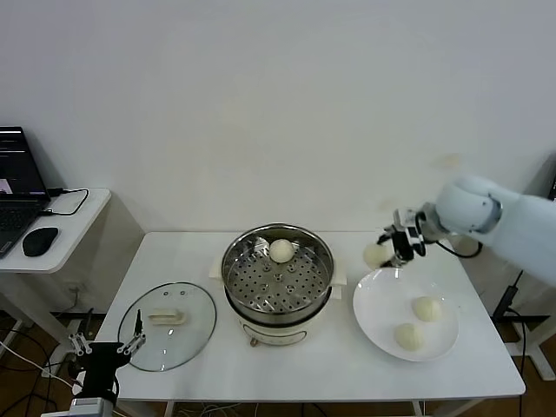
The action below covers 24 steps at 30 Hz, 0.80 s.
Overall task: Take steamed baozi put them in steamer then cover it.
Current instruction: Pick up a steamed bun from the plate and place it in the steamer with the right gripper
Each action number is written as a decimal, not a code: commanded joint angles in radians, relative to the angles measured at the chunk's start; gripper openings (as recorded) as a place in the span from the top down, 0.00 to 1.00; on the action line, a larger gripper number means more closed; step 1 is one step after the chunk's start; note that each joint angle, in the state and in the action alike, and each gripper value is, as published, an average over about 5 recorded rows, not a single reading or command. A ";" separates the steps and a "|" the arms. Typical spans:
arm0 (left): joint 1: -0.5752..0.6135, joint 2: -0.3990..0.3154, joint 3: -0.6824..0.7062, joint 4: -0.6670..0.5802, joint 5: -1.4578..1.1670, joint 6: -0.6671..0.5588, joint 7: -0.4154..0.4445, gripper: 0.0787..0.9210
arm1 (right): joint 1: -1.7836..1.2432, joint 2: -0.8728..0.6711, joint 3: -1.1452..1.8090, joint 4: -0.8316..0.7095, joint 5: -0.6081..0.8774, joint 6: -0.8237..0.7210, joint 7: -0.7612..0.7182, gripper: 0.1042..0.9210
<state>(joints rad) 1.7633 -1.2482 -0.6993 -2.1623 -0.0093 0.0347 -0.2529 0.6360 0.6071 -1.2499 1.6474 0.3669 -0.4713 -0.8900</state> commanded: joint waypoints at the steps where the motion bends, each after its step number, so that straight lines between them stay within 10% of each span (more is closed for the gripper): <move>1: -0.002 0.001 -0.011 0.006 -0.007 -0.001 0.000 0.12 | 0.174 0.225 -0.103 0.045 0.235 -0.125 0.091 0.44; 24: -0.017 -0.007 -0.054 0.012 -0.027 -0.001 0.001 0.12 | -0.163 0.714 -0.017 -0.363 0.315 -0.250 0.253 0.43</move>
<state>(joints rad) 1.7485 -1.2558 -0.7476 -2.1536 -0.0357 0.0340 -0.2522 0.5577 1.1519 -1.2705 1.4149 0.6406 -0.6786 -0.6846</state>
